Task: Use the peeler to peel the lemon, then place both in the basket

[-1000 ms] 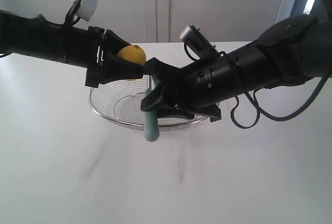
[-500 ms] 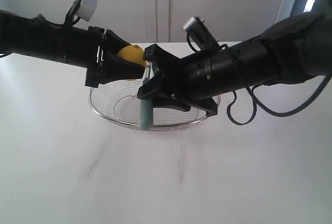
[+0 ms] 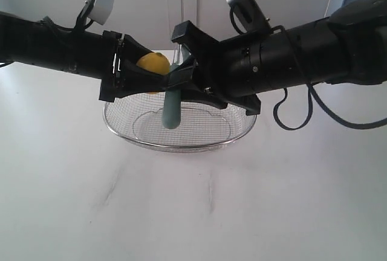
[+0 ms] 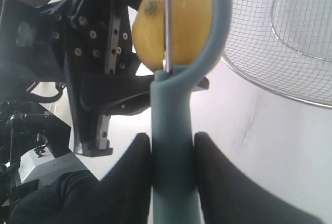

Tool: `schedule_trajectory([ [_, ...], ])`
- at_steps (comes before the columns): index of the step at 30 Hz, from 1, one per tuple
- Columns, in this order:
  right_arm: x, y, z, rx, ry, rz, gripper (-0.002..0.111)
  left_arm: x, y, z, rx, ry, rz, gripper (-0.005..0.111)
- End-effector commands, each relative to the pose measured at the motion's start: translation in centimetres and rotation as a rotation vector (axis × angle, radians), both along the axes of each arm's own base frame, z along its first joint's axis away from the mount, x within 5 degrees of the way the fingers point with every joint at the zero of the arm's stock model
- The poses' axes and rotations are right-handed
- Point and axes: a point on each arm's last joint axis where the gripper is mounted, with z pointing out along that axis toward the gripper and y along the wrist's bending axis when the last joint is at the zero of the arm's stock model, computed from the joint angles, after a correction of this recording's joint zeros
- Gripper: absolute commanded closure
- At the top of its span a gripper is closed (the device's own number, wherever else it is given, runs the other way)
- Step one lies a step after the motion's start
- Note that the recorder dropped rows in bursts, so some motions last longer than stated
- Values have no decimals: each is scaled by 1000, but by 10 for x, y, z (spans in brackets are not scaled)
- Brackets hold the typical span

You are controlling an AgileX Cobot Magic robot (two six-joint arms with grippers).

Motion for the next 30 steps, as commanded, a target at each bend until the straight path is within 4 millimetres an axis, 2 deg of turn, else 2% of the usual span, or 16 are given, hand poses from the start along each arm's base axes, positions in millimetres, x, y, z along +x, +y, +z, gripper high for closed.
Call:
schedule_trajectory([
  [1,-2,-1,1,-29,-31,17,108,-7,-1,9,-59,19,-46,107],
  [10,-5,-2,-3,-87,-44,66,108,-15,-2,13,-96,40,-125,107],
  [16,-5,-9,-11,-199,-22,62,108,-18,-2,14,-112,49,-158,107],
  [23,-4,-3,-28,-199,71,120,108,-23,-2,17,-137,64,-212,107],
  [30,-6,-1,-27,-176,73,153,108,-23,-1,17,-137,64,-213,107],
])
